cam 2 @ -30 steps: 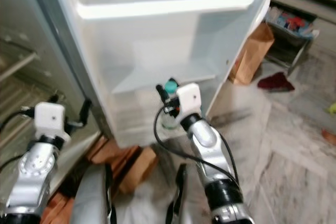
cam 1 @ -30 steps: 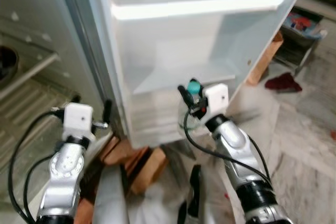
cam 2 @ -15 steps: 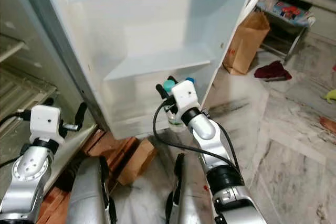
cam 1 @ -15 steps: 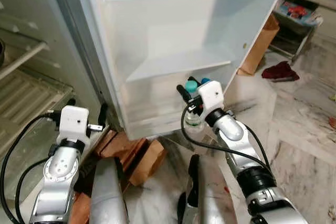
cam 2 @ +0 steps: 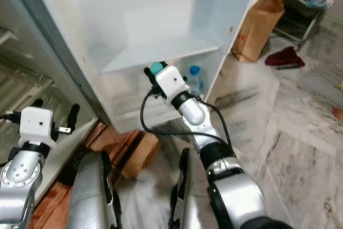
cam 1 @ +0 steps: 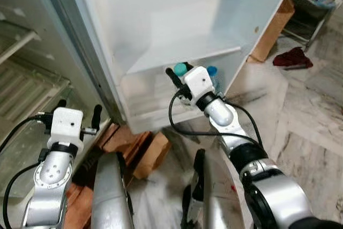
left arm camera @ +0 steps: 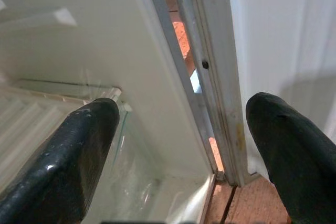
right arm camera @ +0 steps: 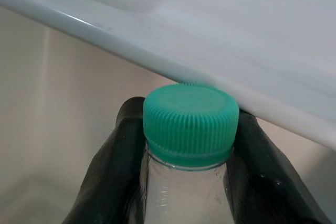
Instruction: Restocking fridge
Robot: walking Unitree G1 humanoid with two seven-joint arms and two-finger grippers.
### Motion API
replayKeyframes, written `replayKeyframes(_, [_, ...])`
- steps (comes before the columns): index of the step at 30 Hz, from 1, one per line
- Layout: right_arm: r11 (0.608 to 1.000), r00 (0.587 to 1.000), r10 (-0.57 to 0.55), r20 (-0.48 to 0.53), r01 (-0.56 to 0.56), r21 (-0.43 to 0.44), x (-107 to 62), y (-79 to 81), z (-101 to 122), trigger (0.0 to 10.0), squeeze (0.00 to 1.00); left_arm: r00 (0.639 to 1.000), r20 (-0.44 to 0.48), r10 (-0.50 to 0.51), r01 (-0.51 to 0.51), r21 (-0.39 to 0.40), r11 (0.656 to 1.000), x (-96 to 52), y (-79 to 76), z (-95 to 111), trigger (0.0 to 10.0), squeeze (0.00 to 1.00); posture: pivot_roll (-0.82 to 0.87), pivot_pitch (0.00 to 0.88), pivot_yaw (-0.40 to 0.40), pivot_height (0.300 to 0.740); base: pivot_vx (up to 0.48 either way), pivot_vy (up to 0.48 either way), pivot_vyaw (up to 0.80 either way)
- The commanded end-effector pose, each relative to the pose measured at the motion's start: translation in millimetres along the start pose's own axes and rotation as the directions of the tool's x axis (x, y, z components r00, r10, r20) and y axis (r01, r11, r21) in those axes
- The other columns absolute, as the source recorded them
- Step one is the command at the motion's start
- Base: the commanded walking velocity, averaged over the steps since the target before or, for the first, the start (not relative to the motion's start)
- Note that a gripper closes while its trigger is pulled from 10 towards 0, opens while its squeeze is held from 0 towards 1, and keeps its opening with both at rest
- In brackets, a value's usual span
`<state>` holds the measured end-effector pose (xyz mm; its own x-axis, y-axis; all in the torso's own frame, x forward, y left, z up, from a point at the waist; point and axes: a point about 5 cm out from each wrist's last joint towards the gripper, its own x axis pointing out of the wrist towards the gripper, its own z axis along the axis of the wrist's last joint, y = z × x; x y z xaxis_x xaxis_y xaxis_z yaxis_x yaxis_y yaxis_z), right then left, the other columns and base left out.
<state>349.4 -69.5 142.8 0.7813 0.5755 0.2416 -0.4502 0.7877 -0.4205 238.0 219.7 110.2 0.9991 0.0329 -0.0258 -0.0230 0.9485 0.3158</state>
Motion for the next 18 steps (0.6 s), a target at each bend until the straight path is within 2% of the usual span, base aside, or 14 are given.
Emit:
replayKeyframes(1, [0.998, 0.993, 0.010, 0.120, -0.002, -0.068, 12.6, -2.5, 21.9, 10.0, 0.00, 1.000, -0.010, 0.002, -0.002, 0.016, 1.000, -3.1, 2.0, -0.2, 10.0, 0.00, 0.18, 0.237, -0.049, 0.542, 0.000, 0.000, 0.00])
replayKeyframes(3, [0.993, 0.993, 0.039, 0.113, -0.027, -0.111, 7.7, 1.2, 16.4, 10.0, 0.00, 1.000, -0.010, 0.003, -0.002, 0.018, 1.000, -3.0, 1.3, 0.3, 10.0, 0.00, 0.18, 0.239, -0.047, 0.542, 0.000, 0.000, 0.00])
replayKeyframes(4, [0.985, 0.992, 0.074, 0.106, -0.056, -0.160, 4.2, 5.6, 12.9, 10.0, 0.00, 1.000, -0.005, 0.001, -0.001, 0.021, 1.000, -2.7, 0.5, 1.4, 10.0, 0.00, 0.18, 0.241, -0.046, 0.542, 0.000, 0.000, 0.00])
replayKeyframes(5, [0.985, 0.992, 0.074, 0.106, -0.056, -0.160, 4.2, 5.6, 12.9, 10.0, 0.00, 1.000, -0.005, 0.001, -0.001, 0.021, 1.000, -2.7, 0.5, 1.4, 10.0, 0.00, 0.18, 0.241, -0.046, 0.542, 0.000, 0.000, 0.00])
replayKeyframes(6, [0.974, 0.987, 0.120, 0.110, -0.095, -0.207, 1.8, 10.4, 11.9, 10.0, 0.00, 1.000, 0.000, 0.003, -0.003, 0.023, 1.000, -2.7, 0.3, 2.5, 10.0, 0.00, 0.19, 0.243, -0.045, 0.542, 0.000, 0.000, 0.00])
replayKeyframes(10, [0.948, 0.967, 0.182, 0.176, -0.125, -0.293, -1.4, 18.2, 17.6, 10.0, 0.00, 1.000, 0.001, 0.001, -0.001, 0.028, 1.000, -4.6, 0.4, 3.9, 10.0, 0.00, 0.19, 0.248, -0.041, 0.542, 0.000, 0.000, 0.00])
replayKeyframes(13, [0.940, 0.958, 0.198, 0.205, -0.127, -0.317, -0.5, 24.5, 20.1, 10.0, 0.00, 1.000, -0.008, -0.005, 0.006, 0.035, 0.999, -9.3, 1.5, 3.1, 10.0, 0.00, 0.20, 0.262, -0.037, 0.542, 0.000, 0.000, 0.00])
replayKeyframes(18, [0.927, 0.971, 0.180, 0.158, -0.113, -0.357, -1.1, 27.9, 10.9, 10.0, 0.00, 1.000, -0.011, -0.007, 0.008, 0.043, 0.999, -10.4, 3.0, 4.7, 10.0, 0.00, 0.22, 0.283, -0.029, 0.542, 0.000, 0.000, 0.00])
